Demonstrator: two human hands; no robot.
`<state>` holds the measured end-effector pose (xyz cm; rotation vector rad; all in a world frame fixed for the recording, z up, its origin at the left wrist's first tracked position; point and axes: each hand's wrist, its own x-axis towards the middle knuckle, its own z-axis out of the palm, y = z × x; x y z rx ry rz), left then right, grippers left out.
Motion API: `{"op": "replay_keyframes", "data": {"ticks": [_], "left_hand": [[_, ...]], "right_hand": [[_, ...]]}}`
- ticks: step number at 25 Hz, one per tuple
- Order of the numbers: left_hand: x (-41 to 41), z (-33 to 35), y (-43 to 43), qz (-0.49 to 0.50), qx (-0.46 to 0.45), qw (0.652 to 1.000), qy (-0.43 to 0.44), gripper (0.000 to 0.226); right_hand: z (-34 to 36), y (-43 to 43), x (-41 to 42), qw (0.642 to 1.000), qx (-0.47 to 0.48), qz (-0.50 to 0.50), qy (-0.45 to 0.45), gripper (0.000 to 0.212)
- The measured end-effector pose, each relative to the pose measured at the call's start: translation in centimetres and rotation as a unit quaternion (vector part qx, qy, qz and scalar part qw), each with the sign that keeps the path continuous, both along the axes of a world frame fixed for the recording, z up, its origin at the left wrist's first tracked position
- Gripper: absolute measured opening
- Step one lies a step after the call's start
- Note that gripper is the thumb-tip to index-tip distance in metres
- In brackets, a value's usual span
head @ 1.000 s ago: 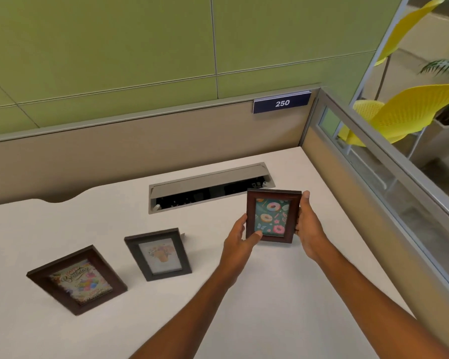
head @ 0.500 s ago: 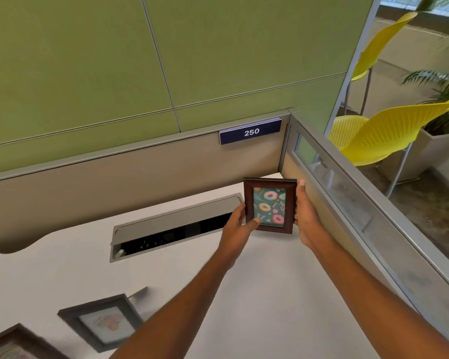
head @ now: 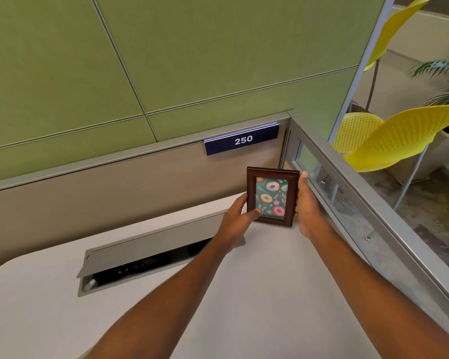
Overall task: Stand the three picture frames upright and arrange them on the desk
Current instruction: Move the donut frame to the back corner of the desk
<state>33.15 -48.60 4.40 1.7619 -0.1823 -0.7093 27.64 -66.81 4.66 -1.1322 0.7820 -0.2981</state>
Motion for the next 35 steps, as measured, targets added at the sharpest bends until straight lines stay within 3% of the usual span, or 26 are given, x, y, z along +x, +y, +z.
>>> {"op": "replay_keyframes", "data": {"ticks": [15,19,26,30,35], "left_hand": [[1.6,-1.2,-1.2,-0.009,0.028,1.0,-0.007,0.076],[1.2,-0.8,-1.0,-0.022,0.07,0.997,-0.023,0.085],[-4.5,1.2,2.9,0.033,0.027,0.998,-0.053,0.084],[-8.2,2.4,6.9,0.027,0.042,0.996,-0.075,0.081],[-13.7,3.2,12.6,-0.01,0.073,0.993,-0.095,0.063]], "right_hand": [[-1.3,-1.1,1.3,0.999,0.023,-0.027,0.036,0.071],[-0.5,-0.5,0.2,0.999,-0.011,-0.016,0.031,0.06],[-0.9,4.7,-5.6,0.985,-0.118,-0.101,0.074,0.037],[-2.1,9.4,-10.4,0.982,-0.138,-0.028,0.129,0.053],[-1.7,15.8,-14.7,0.981,-0.124,0.063,0.138,0.054]]}}
